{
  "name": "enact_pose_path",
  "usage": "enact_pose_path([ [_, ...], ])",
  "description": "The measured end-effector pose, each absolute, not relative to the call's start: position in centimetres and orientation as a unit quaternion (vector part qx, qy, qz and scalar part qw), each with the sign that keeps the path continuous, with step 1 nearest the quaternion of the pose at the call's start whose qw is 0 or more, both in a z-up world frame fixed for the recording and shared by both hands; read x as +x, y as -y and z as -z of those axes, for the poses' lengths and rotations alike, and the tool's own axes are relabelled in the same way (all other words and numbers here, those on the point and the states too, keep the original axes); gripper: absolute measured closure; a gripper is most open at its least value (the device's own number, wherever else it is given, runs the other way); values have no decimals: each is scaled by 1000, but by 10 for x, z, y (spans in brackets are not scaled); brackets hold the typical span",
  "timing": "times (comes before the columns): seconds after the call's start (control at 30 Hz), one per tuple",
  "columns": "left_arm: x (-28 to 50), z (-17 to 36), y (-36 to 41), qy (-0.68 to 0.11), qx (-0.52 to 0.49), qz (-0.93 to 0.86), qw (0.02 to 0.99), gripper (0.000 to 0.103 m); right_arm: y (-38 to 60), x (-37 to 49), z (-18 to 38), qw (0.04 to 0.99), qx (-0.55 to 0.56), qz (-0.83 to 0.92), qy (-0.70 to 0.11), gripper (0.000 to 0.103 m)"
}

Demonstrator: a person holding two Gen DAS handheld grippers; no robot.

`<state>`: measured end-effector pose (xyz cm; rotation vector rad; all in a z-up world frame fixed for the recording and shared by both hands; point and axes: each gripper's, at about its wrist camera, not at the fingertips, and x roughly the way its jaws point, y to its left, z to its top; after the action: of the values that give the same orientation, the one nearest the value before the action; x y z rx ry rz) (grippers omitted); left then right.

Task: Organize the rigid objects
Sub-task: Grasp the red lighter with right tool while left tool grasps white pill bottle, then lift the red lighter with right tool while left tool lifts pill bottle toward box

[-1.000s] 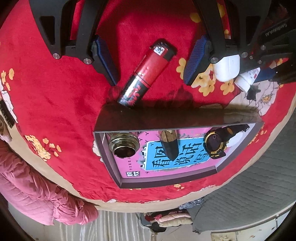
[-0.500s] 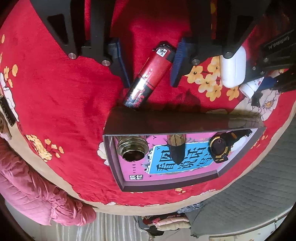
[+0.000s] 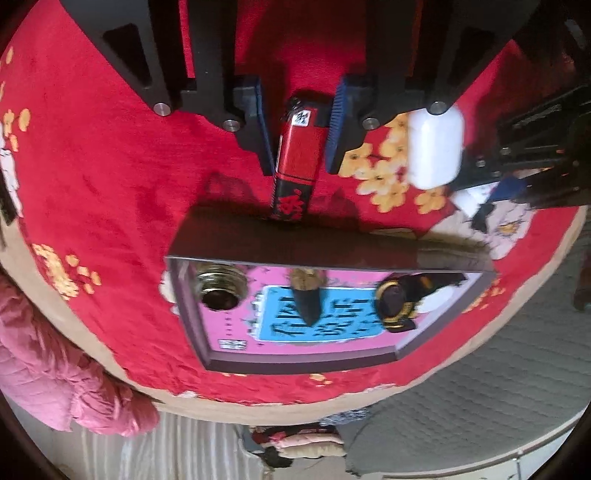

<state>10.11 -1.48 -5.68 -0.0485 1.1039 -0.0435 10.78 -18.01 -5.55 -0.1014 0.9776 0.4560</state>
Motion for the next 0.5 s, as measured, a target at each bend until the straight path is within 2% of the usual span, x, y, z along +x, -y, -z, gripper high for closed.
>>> enact_pose_path([
  [0.5, 97, 33, 4, -493, -63, 28, 867, 75, 171, 103, 41, 860, -35, -260, -437, 80],
])
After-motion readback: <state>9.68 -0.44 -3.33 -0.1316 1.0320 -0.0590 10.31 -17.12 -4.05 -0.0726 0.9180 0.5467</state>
